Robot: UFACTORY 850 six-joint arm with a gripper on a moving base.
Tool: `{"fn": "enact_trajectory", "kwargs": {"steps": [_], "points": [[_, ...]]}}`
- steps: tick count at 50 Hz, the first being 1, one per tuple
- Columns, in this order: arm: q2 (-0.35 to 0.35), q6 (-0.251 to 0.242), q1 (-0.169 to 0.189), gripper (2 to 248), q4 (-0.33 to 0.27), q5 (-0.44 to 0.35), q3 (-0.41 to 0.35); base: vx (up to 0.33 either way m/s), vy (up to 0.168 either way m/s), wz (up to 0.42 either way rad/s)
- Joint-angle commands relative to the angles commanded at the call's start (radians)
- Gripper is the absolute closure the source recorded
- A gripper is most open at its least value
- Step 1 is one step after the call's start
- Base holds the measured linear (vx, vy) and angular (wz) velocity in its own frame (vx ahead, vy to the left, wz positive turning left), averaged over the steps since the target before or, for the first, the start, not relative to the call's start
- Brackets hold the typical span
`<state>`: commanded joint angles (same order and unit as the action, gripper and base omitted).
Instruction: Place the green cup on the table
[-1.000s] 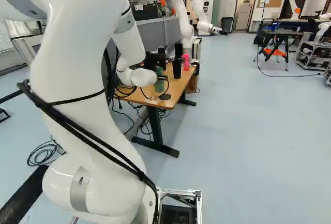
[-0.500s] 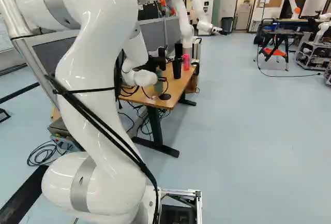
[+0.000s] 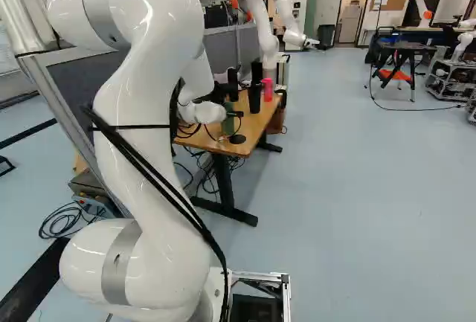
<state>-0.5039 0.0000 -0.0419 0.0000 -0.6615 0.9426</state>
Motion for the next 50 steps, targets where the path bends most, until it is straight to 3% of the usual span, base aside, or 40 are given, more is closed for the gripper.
{"fn": "enact_trajectory", "kwargs": {"steps": [4, 5, 25, 50], "points": [[0.0, 0.0, 0.0, 32, 0.0, 0.0, 0.0, 0.0, 0.0, 0.0], [0.0, 0.0, 0.0, 4, 0.0, 0.0, 0.0, 0.0, 0.0, 0.0], [0.009, 0.0, 0.0, 3, 0.0, 0.0, -0.004, 0.0, 0.0, 0.0], [0.159, 0.0, -0.026, 3, 0.0, 0.0, -0.133, 0.0, 0.0, 0.0]]}}
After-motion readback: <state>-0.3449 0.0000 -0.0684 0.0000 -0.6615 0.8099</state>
